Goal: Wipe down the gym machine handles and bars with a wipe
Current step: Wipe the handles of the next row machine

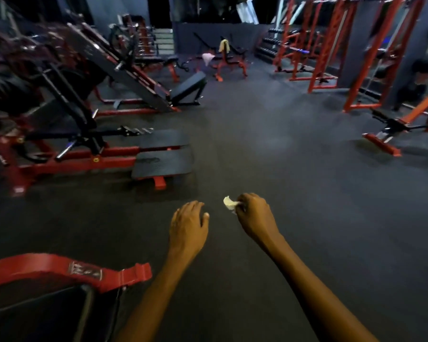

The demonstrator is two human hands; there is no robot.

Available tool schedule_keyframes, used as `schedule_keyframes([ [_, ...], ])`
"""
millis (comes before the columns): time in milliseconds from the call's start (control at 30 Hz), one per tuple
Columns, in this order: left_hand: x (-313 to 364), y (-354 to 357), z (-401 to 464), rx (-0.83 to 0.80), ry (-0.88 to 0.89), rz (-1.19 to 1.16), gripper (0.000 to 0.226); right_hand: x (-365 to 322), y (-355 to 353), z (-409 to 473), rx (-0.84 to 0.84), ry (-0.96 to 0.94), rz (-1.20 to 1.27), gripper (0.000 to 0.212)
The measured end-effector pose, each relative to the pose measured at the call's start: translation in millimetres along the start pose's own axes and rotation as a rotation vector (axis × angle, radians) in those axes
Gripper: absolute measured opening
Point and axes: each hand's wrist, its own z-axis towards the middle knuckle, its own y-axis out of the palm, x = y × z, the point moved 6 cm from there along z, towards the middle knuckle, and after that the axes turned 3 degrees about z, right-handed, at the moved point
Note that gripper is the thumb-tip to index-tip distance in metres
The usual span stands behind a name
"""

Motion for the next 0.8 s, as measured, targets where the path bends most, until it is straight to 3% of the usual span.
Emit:
schedule_keyframes([
  [500, -156.3, -25.2, 276.3, 0.150, -0.407, 0.127, 0.043, -84.4, 203.7, 333.0, -0.335, -0.326, 0.217, 0.009],
  [800, -276.2, -80.6, 404.6, 0.259, -0.675, 0.202, 0.044, -203.6, 344.6, 498.0, -0.585, -0.587, 0.246, 0.014],
])
